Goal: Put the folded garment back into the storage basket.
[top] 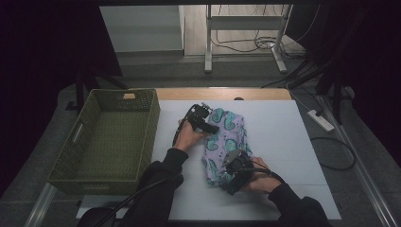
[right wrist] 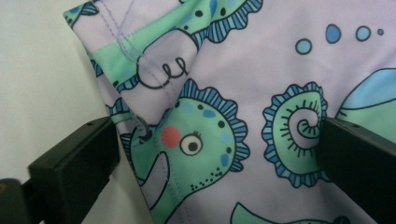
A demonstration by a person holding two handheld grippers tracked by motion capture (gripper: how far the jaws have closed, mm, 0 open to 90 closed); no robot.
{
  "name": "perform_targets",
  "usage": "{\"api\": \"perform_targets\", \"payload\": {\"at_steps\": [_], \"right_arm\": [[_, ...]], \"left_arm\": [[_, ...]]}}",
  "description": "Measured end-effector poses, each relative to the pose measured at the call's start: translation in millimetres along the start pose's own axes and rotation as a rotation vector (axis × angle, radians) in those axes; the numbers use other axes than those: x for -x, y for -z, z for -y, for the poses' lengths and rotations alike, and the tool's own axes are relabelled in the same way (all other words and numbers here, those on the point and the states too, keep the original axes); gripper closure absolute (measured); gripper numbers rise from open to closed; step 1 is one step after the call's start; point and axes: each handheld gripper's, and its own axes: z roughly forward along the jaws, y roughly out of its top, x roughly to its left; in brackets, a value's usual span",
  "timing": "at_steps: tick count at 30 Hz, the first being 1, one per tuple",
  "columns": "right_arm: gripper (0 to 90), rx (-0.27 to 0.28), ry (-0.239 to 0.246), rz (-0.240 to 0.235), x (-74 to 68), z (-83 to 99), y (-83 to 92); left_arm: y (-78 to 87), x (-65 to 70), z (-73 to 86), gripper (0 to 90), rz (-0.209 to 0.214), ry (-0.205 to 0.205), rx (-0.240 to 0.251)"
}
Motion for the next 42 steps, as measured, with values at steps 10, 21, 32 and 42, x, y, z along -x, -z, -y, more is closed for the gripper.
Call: {"api": "perform_targets", "payload": {"at_steps": [10, 21, 32, 42], "right_arm": [[48.3, 0.046, -0.069, 0.057, 12.0, 3.2, 11.5], [78.9, 0.115, -0.242, -0.071, 43.4, 8.0, 11.6], [81.7, 0.179, -0.301, -0.155, 52.4, 8.4, 21.4], [82.0, 0.265, -0.261, -0.138, 46.4, 0.5, 45.6]], "left_arm": [[8.2, 11.0, 3.1, 36.6, 0.056, -0.025, 0.036], [7.7, 15.9, -2.1, 77.8, 0.153, 0.034, 0.021], [13.7, 18.0, 0.7, 81.9, 0.159, 0.057, 0.131], [34.9, 24.4, -10.8, 82.3, 0.148, 0.008, 0.205]]}}
